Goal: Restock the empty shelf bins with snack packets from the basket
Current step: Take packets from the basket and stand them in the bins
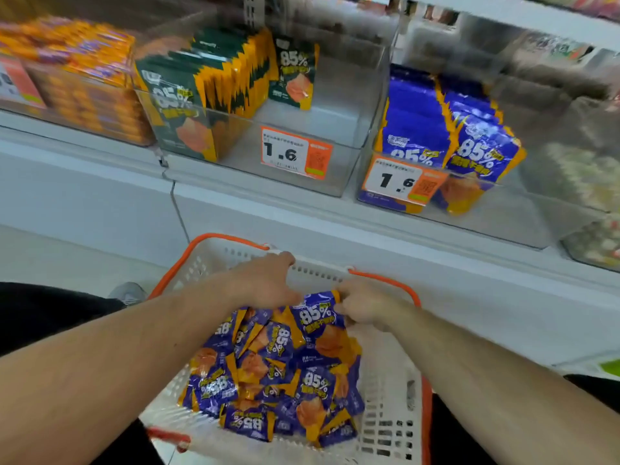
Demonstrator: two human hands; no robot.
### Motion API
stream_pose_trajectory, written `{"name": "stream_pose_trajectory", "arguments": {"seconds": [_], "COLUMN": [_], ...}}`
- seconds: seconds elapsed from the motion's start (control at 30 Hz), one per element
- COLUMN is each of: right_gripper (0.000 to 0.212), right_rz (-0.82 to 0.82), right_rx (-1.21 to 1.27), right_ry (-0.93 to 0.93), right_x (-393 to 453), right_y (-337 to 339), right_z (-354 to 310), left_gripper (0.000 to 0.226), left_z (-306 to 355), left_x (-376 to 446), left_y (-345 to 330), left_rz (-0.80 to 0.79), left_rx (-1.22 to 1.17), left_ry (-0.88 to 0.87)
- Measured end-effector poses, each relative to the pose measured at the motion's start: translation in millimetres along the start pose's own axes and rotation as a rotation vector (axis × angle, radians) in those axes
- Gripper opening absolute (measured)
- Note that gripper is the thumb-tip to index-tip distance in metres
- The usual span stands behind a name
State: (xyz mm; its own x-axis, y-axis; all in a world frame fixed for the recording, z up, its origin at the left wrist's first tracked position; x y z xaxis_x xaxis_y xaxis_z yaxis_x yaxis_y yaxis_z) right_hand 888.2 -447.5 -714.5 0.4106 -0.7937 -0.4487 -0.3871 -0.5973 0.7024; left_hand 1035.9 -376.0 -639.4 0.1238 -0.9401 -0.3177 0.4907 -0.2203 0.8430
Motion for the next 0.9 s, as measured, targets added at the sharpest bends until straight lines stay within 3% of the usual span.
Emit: {"name": "stream_pose_trajectory", "arguments": {"seconds": [0.13, 0.27, 0.47, 0.53, 0.63, 0.67, 0.77, 0.9], "right_gripper": [0.018, 0.022, 0.009, 0.011, 0.024, 0.025, 0.017, 0.017], "right_rz": [0.109, 0.198, 0.539, 0.680, 0.957, 1.049, 1.227, 1.266], "right_rx": [0.256, 0.487, 0.404, 0.435, 0.458, 0.464, 0.459, 0.321], "right_ry": [0.020, 0.073, 0.226, 0.259, 0.353, 0.386, 0.408, 0.291], "right_x": [-20.1, -54.8, -105.5, -123.0, -154.2, -162.6, -169.1, -143.6], "right_y": [80.7, 142.7, 228.8, 258.2, 311.5, 329.3, 364.6, 376.5], "right_z": [-11.2, -29.6, -45.1, -48.7, -56.2, -56.1, -47.3, -31.9], "left_gripper": [0.089, 0.037, 0.022, 0.017, 0.056, 0.072, 0.097, 0.106], "left_z": [14.6, 57.5, 133.5, 154.0, 159.6, 160.7, 156.6, 151.9], "left_x": [2.0, 9.5, 25.1, 30.2, 22.4, 22.5, 38.6, 39.9], "left_y": [5.1, 15.5, 56.8, 81.7, 134.2, 143.1, 140.0, 130.2], "left_rz": [0.039, 0.105, 0.307, 0.466, 0.963, 1.050, 0.975, 1.038], "left_rx": [-0.235, -0.492, -0.560, -0.563, -0.454, -0.353, -0.109, 0.024], "left_ry": [0.055, -0.033, -0.259, -0.311, -0.260, -0.224, -0.115, -0.186]}}
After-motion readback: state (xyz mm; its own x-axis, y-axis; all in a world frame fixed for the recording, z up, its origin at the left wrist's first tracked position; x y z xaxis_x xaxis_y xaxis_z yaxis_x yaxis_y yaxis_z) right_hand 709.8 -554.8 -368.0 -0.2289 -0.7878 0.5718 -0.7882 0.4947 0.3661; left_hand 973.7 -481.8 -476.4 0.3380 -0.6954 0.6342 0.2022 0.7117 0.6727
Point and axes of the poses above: each hand's wrist, its own x-axis towards the middle knuckle, its own y-axis out of the back of the hand, z = x × y, the point moved 9 cm from there along x, towards the middle knuckle, and after that the axes turned 12 degrees about z, right-handed, at the moved point
